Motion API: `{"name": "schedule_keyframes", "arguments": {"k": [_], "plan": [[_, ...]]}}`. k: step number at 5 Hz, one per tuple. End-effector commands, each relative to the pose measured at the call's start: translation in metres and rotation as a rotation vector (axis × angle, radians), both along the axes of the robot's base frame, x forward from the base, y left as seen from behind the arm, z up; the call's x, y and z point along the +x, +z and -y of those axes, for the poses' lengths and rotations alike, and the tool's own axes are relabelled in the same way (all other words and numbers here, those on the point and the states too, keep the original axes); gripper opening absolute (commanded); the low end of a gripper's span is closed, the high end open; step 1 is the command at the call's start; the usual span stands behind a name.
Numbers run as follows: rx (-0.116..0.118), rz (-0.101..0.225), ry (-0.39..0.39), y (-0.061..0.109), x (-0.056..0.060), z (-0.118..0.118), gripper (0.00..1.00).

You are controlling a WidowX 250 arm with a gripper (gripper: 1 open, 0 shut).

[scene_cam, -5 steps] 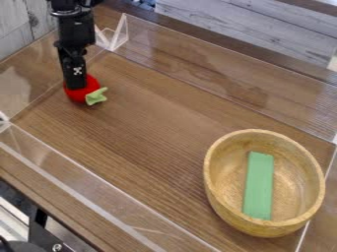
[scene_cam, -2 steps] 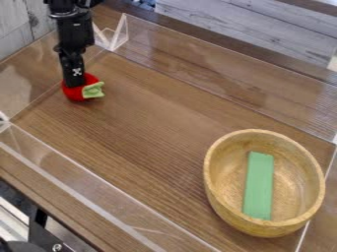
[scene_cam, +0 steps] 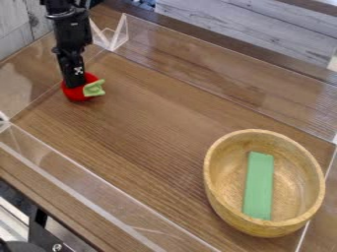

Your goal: Move the red object to the right side of the table

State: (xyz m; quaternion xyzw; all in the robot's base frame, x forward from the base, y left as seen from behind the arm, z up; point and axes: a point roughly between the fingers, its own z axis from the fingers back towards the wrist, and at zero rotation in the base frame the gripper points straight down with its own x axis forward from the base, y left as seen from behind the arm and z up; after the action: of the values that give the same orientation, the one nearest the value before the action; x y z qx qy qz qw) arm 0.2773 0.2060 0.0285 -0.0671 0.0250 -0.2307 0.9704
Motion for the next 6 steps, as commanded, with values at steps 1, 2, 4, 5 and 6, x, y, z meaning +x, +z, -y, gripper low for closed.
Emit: {"name": "schedule_keyframes", "arguments": {"k": [1, 2, 4, 5, 6], "plan": [[-0.015, 0.002, 0.006, 0.004, 0.004, 0.007, 0.00], [-0.036, -0.006, -0.001, 0.004, 0.008, 0.015, 0.00], [0.007, 0.070, 0.005, 0.042, 0.015, 0.022, 0.00], [0.018, 0.099, -0.008, 0.054, 0.024, 0.036, 0.00], [0.031, 0.135, -0.050, 0.065, 0.038, 0.057, 0.00]]}}
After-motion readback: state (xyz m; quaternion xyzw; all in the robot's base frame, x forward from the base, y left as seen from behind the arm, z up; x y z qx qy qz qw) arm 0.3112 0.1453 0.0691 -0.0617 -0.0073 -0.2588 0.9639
